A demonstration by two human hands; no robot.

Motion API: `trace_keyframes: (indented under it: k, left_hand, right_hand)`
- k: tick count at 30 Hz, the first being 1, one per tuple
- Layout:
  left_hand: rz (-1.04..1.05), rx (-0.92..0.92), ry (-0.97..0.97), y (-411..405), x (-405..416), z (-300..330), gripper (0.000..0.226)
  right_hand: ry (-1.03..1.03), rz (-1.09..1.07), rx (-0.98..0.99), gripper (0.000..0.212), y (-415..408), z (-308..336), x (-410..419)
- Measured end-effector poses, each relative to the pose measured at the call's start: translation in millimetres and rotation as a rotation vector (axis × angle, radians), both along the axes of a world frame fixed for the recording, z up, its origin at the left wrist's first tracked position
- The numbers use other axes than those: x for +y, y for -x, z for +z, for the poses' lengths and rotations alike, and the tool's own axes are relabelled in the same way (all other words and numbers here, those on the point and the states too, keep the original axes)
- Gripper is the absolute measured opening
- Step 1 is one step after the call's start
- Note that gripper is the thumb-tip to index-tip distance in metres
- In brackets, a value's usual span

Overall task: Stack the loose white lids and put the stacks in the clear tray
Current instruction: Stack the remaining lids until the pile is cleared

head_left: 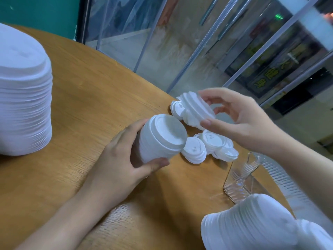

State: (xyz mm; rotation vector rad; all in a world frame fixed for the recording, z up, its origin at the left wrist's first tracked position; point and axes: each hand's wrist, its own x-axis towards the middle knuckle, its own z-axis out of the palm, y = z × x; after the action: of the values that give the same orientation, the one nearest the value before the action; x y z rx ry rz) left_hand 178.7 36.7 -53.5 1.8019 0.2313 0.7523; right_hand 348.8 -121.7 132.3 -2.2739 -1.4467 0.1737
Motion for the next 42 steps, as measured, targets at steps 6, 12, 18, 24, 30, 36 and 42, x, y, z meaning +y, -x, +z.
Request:
trace_keyframes:
  k: [6,12,18,24,30,36,42]
  left_hand:
    - [-0.016,-0.042,-0.003,1,-1,2,0.080]
    - [-0.001,-0.015,0.007,1,0,0,0.085]
    - [0.000,-0.011,0.004,0,0,-1,0.084]
    - [-0.012,-0.031,0.016,0,-1,-1,0.081]
    - [-0.004,-0.031,0.019,-1,-2,-1,0.080]
    - [-0.006,-0.037,0.009,0,-1,-1,0.080]
    - [-0.004,-0.053,0.042,-1,-1,-1,0.077]
  right_hand:
    - [0.129,0.134,-0.096,0.069,38,-6,14]
    - [0.204,0.138,-0.138,0.070,35,-22,20]
    - [0.185,0.151,-0.138,0.071,33,-23,20]
    - [0.116,0.149,-0.087,0.067,34,-26,16]
    - [0.091,0.126,-0.037,0.069,37,-30,15]
    - [0.132,0.136,-0.032,0.078,33,-23,12]
    - [0.302,0.102,-0.154,0.046,-13,-23,-3]
